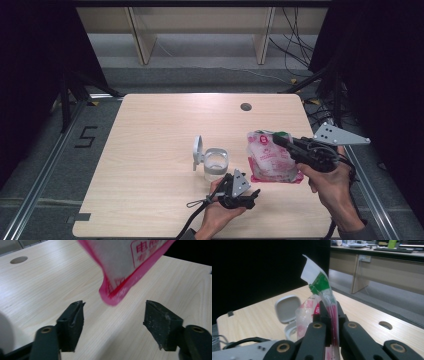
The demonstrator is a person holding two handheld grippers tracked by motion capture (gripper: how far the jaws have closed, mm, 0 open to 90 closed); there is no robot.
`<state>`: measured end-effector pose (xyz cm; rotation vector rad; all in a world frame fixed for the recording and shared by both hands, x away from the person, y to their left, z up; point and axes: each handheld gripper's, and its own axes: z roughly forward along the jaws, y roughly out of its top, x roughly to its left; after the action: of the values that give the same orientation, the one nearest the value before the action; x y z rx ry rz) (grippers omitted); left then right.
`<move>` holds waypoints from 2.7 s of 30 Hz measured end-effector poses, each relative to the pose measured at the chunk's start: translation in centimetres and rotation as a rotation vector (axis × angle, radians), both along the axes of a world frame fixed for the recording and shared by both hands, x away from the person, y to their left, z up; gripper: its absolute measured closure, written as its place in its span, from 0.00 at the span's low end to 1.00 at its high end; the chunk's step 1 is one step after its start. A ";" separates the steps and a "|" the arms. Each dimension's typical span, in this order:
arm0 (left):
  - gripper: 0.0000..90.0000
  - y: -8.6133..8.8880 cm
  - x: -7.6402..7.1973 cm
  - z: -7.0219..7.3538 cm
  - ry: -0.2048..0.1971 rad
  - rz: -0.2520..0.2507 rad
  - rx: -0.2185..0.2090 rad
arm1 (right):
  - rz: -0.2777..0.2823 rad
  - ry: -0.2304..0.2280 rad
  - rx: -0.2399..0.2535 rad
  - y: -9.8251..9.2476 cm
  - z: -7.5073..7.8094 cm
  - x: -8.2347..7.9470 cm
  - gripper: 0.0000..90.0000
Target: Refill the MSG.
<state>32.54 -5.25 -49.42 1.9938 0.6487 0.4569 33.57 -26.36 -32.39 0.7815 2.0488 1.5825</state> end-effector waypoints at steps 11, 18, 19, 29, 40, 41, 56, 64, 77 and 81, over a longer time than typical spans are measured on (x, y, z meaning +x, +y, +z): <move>0.73 -1.1 -0.6 0.0 -0.070 0.005 -0.086 | 0.038 0.049 -0.012 1.6 -0.2 -0.1 1.00; 0.74 -0.7 -0.6 0.3 -0.042 0.037 -0.144 | 0.031 0.026 -0.049 2.9 0.7 1.1 1.00; 0.75 -0.6 -0.6 0.2 -0.033 0.041 -0.169 | 0.023 0.034 -0.046 3.3 0.8 1.2 1.00; 0.76 -0.4 -0.4 0.2 -0.002 0.055 -0.260 | 0.055 0.056 -0.061 5.9 1.1 2.8 1.00; 0.76 -0.3 0.3 0.1 -0.014 0.049 -0.272 | 0.049 0.050 -0.063 6.7 1.0 3.8 1.00; 0.76 -0.2 0.2 0.2 -0.014 0.063 -0.264 | 0.050 0.043 -0.065 6.7 1.0 3.9 1.00; 0.77 -0.4 1.2 -0.5 -0.025 0.083 -0.371 | 0.063 0.032 -0.077 8.4 1.0 5.0 1.00; 0.77 -0.4 1.5 -0.9 -0.023 0.093 -0.389 | 0.061 0.078 -0.116 10.1 0.6 5.7 1.00; 0.77 -0.3 1.7 -1.0 -0.020 0.095 -0.400 | 0.081 0.085 -0.151 11.9 -0.2 6.5 1.00; 0.78 -0.4 1.8 -1.0 -0.016 0.090 -0.404 | 0.065 0.087 -0.158 12.4 -0.3 6.6 1.00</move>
<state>34.37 -5.61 -50.46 1.5827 0.7577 0.3616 40.15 -14.00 -32.71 0.7443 2.2508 1.4212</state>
